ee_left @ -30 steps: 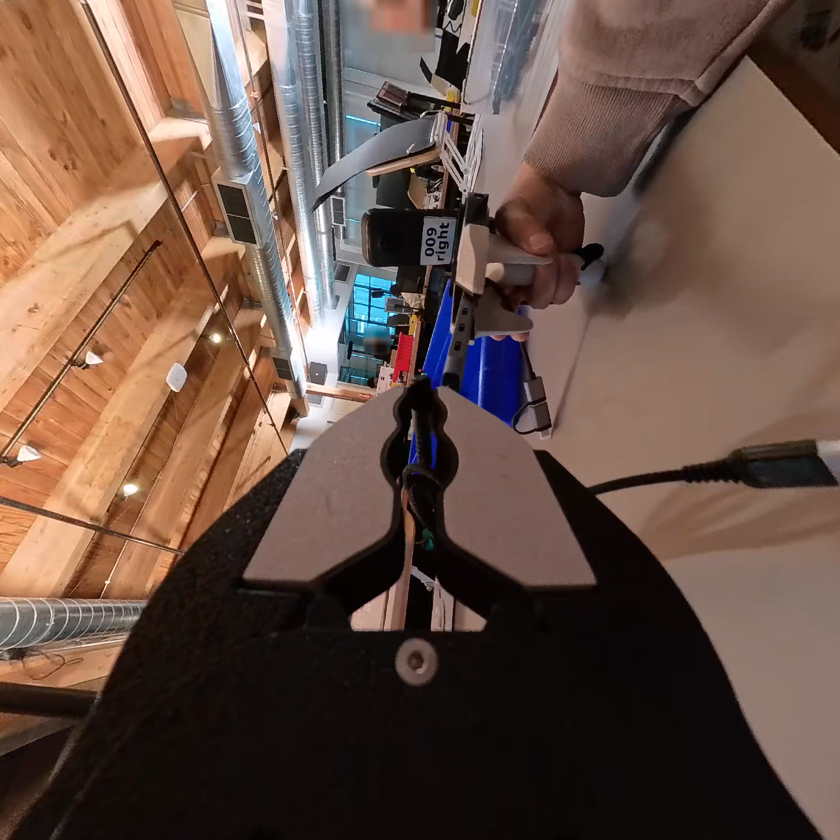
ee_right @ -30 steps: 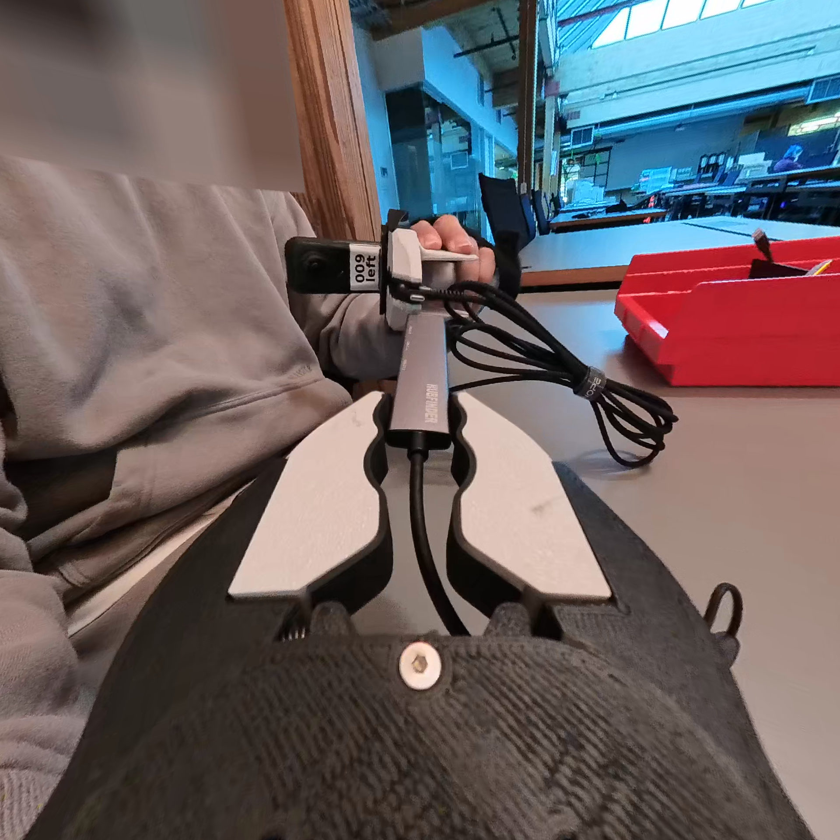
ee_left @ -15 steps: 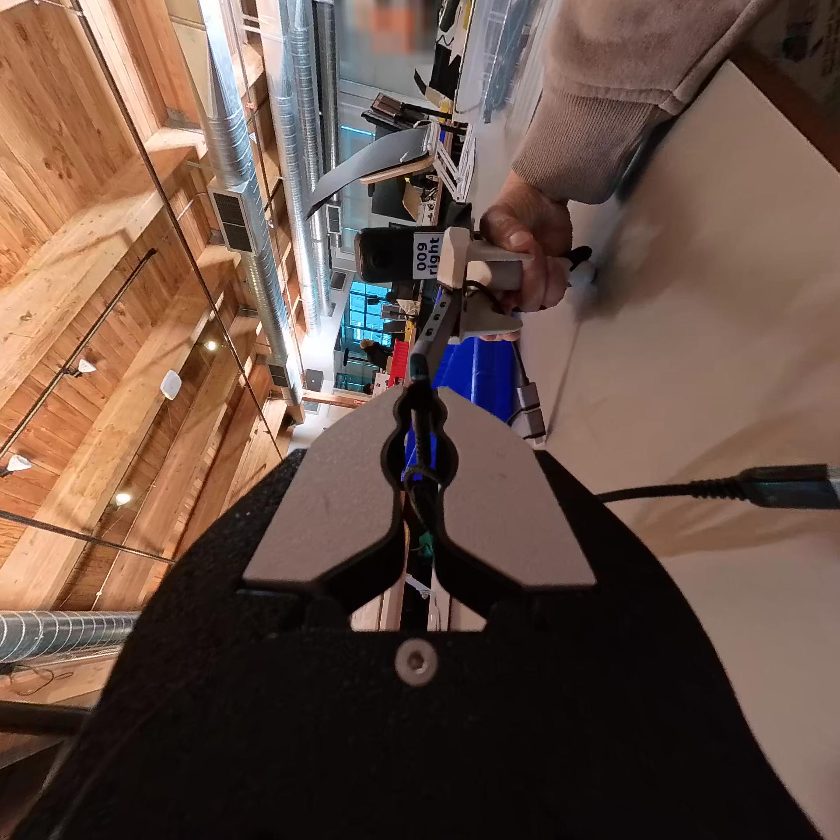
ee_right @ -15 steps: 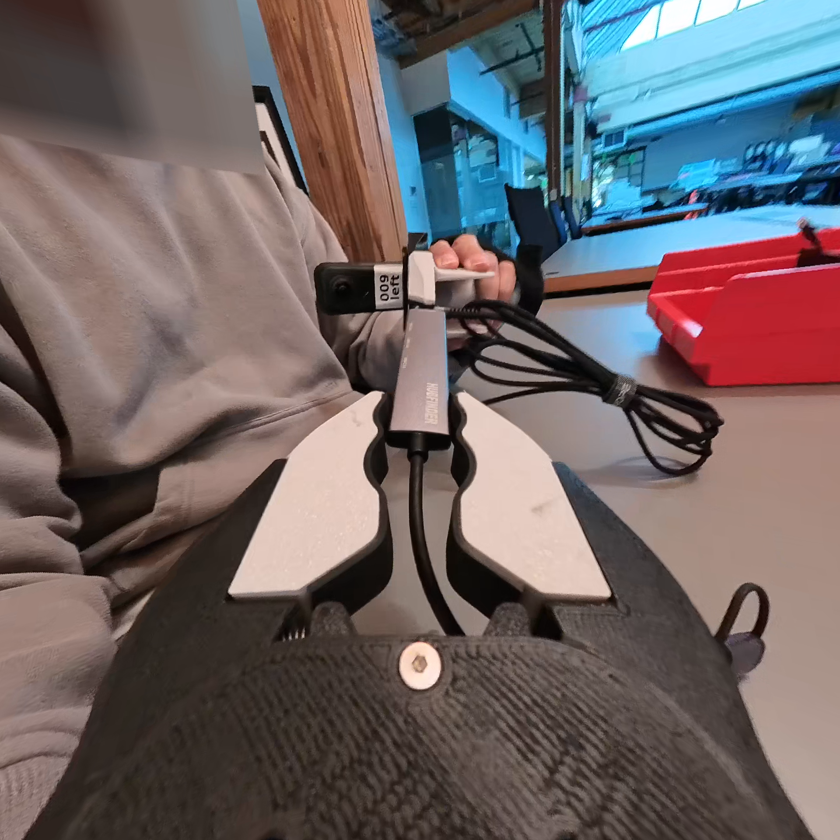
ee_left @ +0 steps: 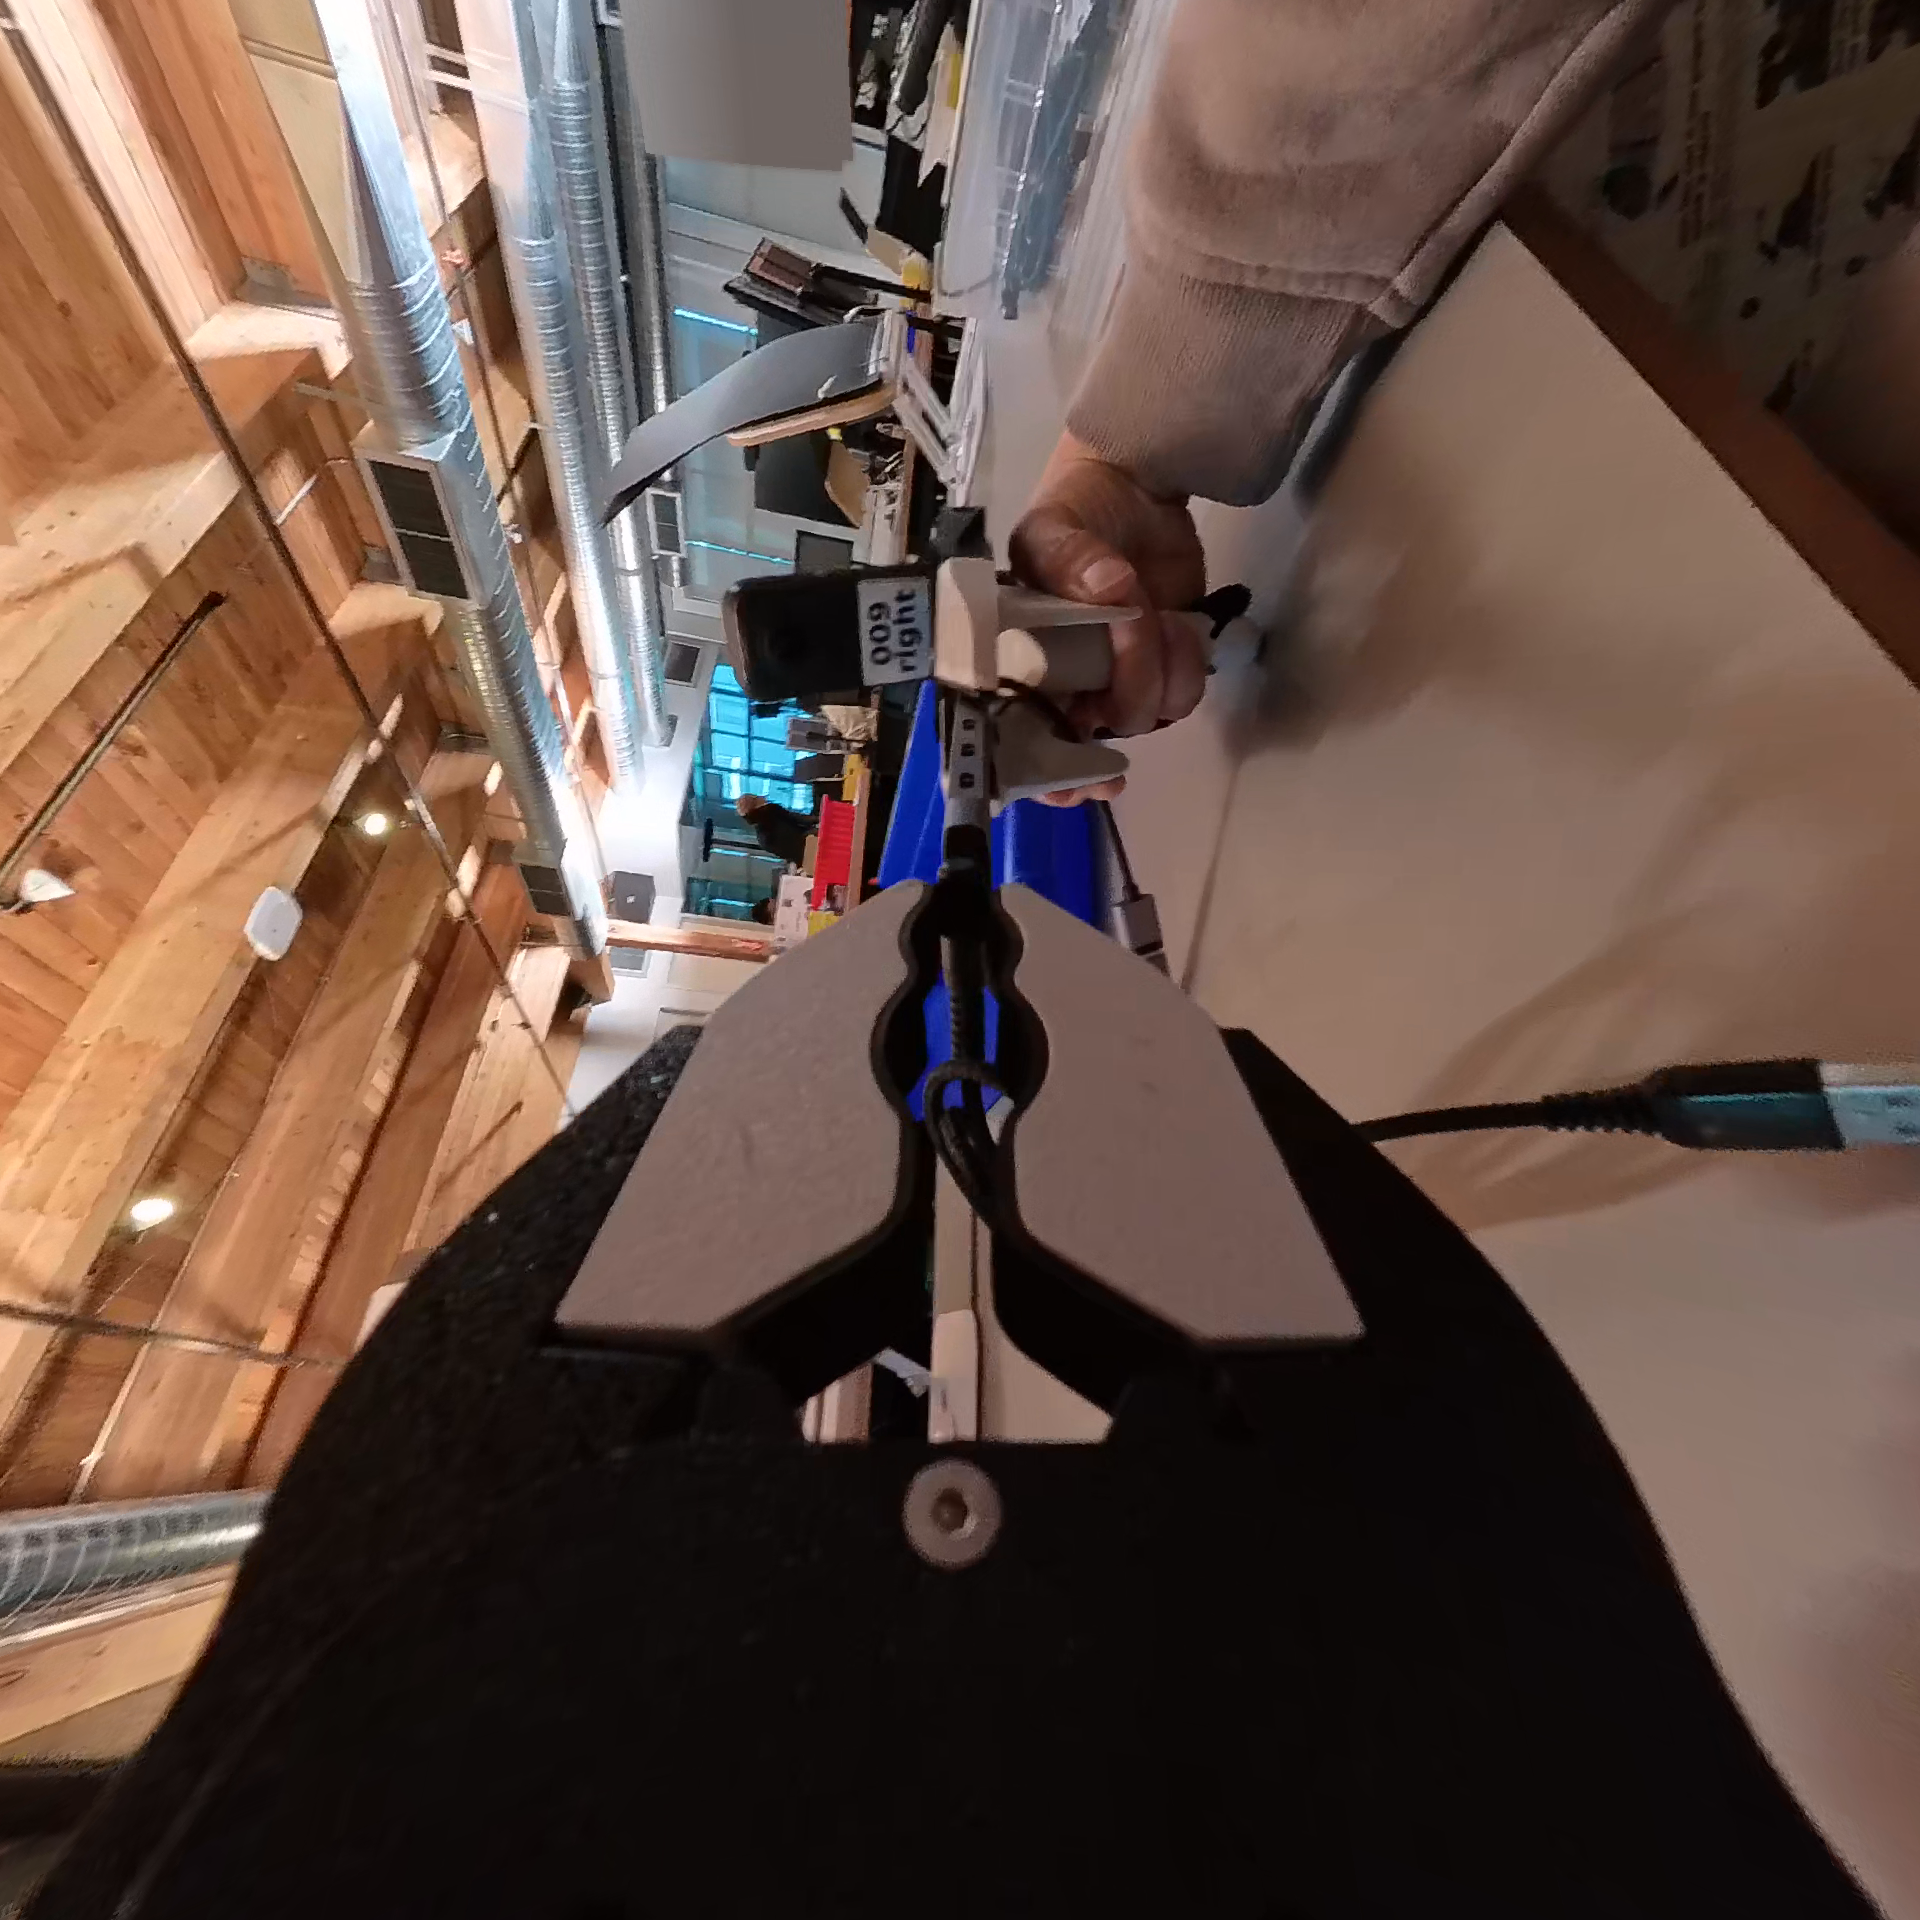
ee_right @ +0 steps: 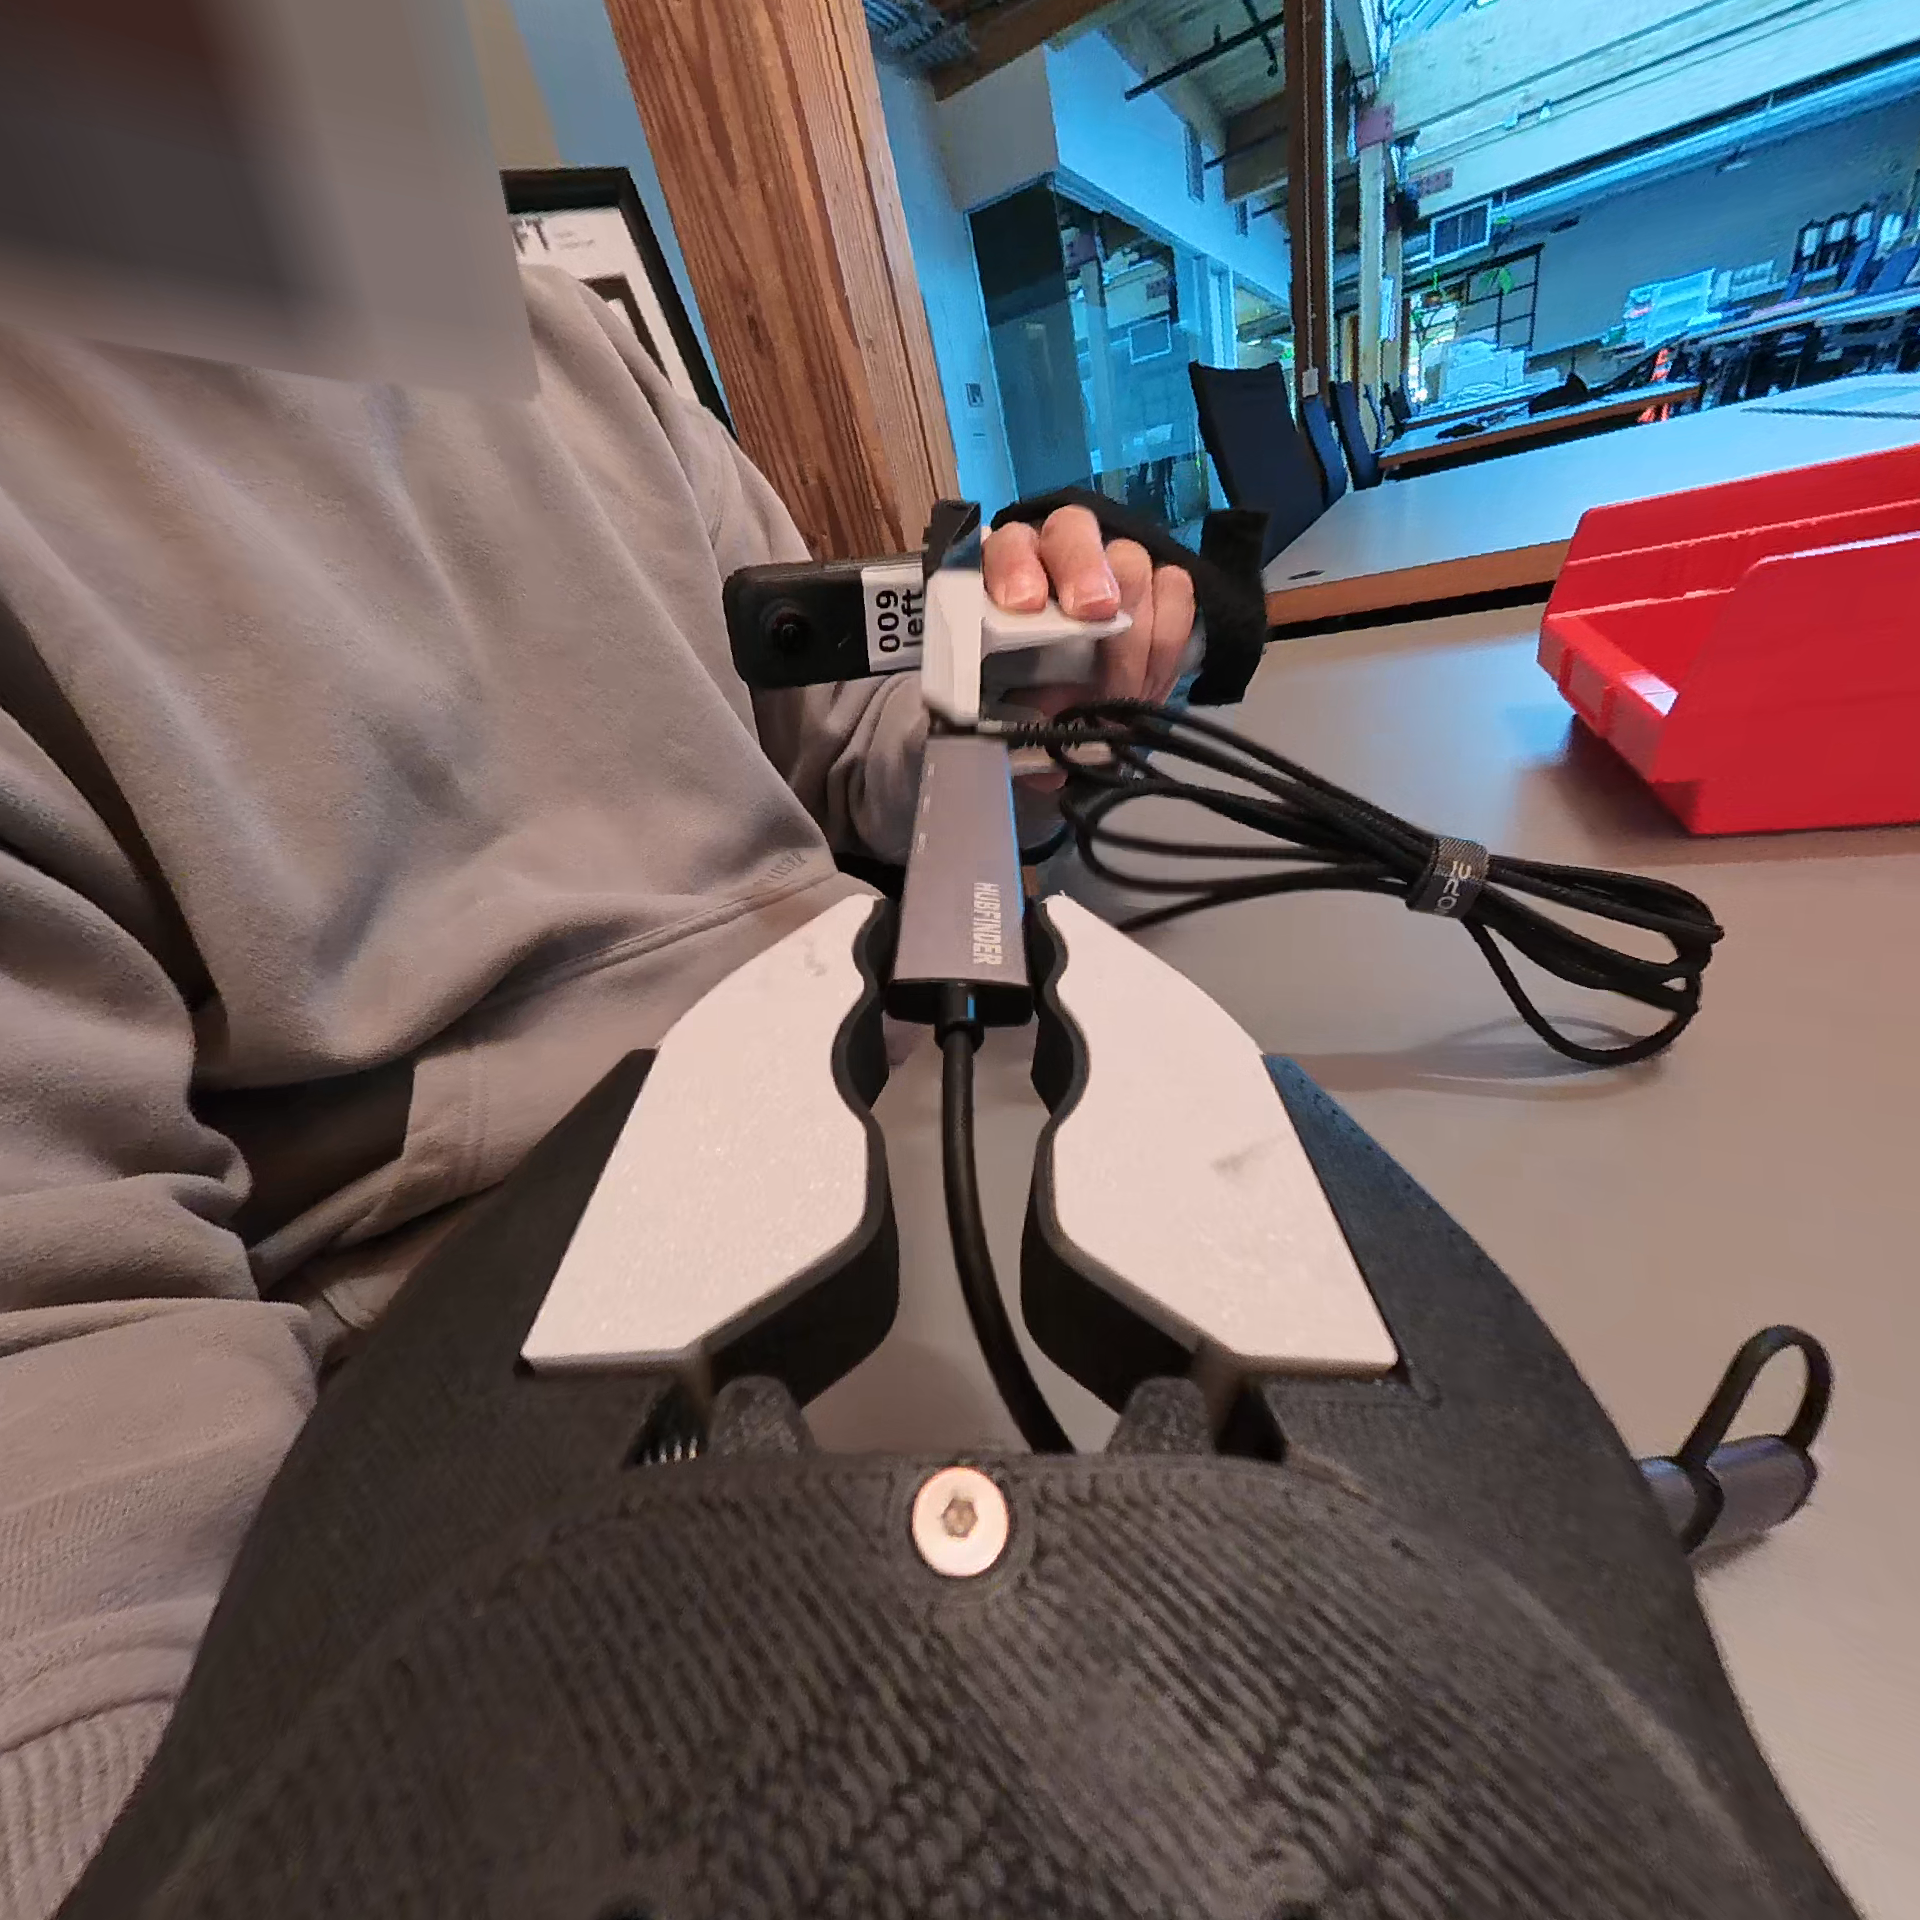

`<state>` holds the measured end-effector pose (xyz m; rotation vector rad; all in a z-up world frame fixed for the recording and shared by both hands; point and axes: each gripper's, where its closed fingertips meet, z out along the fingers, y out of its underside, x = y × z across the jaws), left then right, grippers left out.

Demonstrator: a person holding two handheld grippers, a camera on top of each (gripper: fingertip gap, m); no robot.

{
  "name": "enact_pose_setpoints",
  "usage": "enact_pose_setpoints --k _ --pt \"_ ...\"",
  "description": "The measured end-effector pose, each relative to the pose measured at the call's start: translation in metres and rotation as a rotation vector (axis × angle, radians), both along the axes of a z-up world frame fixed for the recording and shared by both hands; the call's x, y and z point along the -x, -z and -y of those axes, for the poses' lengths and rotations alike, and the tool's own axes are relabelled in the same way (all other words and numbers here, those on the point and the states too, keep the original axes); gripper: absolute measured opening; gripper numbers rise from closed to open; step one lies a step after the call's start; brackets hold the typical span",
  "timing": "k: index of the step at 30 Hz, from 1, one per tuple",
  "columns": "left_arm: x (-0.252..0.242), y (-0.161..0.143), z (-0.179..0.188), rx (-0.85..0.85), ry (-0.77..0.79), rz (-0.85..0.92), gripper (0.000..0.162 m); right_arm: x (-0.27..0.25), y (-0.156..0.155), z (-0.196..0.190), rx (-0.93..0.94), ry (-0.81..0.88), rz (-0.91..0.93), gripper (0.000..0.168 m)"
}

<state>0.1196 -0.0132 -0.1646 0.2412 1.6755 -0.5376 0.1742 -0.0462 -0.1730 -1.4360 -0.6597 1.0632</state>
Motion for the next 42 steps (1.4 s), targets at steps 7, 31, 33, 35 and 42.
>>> enact_pose_setpoints --k 7,31,33,35,42 --pt "-0.002 0.0 0.002 0.049 0.009 0.01 0.007 0.004 0.0 -0.002 0.041 0.003 -0.035 0.025" --pt "-0.003 -0.006 -0.005 0.107 -0.01 -0.078 0.006 -0.008 -0.011 -0.005 -0.015 0.039 -0.107 0.025" --pt "-0.003 -0.003 -0.006 0.083 -0.018 -0.078 0.006 -0.01 -0.01 -0.006 -0.008 0.046 -0.103 0.025" --pt "-0.003 -0.005 -0.007 0.108 -0.016 -0.074 0.006 -0.01 -0.009 -0.006 0.012 0.039 -0.097 0.025" --pt "-0.005 0.036 0.003 -0.049 -0.003 -0.184 0.007 -0.009 -0.007 -0.01 0.019 0.049 -0.096 0.025"
